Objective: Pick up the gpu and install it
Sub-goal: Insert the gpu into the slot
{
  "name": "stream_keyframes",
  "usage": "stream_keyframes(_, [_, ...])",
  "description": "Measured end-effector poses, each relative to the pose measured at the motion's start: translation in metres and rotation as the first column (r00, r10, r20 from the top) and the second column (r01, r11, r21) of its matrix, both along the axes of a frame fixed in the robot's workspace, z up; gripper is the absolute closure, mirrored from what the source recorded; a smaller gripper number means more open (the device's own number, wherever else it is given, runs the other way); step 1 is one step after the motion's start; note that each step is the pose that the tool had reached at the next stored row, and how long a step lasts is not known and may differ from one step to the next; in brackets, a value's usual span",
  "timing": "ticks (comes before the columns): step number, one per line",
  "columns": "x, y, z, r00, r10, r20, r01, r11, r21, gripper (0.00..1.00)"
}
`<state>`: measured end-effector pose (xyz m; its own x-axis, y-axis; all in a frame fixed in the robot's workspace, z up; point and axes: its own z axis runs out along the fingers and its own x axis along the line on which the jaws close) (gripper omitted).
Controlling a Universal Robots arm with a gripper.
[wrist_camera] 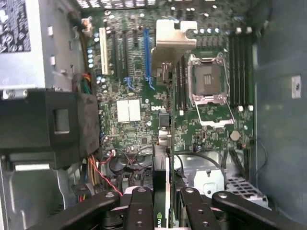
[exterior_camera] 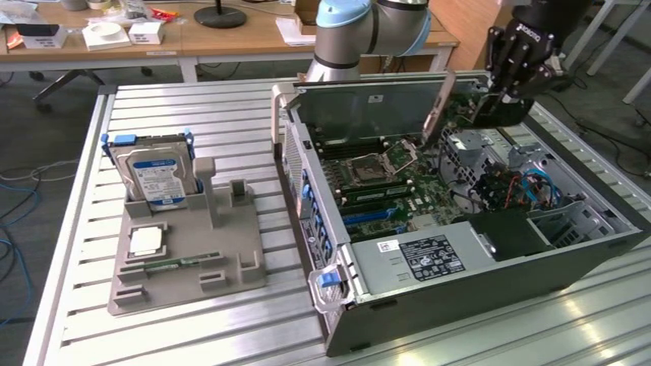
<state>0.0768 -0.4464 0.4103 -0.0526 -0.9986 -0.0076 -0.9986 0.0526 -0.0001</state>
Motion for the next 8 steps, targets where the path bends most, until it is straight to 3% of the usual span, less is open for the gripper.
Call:
stream_keyframes(4, [0.0, 0.0, -0.0002, 0.9978, 0.066, -0.0001, -0.066, 0.9978, -0.0007, 0.74])
stream_keyframes(8, [0.0, 0.0, -0.0003, 0.9964, 0.085, 0.0, -0.085, 0.9964, -0.0007, 0.74])
